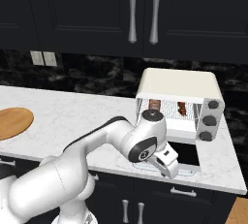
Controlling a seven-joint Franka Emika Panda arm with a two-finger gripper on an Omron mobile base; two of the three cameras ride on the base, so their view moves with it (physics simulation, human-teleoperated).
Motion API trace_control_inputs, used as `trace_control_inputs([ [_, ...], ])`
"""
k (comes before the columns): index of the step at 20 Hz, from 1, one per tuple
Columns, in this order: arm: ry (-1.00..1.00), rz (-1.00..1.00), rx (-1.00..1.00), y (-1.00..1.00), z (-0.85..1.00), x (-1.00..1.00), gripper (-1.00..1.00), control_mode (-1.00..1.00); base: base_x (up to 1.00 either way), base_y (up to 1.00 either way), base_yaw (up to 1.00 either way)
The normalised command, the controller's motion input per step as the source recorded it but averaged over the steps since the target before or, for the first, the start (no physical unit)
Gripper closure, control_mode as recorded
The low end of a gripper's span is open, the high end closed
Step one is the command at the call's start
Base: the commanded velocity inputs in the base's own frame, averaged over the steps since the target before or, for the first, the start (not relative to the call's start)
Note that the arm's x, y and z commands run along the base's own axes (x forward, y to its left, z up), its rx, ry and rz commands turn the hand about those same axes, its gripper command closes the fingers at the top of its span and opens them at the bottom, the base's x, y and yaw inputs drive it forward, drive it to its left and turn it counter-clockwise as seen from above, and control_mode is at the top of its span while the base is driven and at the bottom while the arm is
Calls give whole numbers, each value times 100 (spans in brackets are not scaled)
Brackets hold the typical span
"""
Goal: Pick up the kebab skewer and baguette bread, and place them inside the toaster oven. Close the toaster oven door and start by setting the timer.
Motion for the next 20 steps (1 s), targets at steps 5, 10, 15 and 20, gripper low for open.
trace_control_inputs([
  [5,15,35,-1,41,-3,3,-100,-100,0,0,0],
  [10,2,34,-2,10,-38,0,-100,-100,0,0,0],
  [15,0,19,0,0,-32,7,-100,-100,0,0,0],
  [20,0,2,0,-4,-21,20,-100,-100,0,0,0],
])
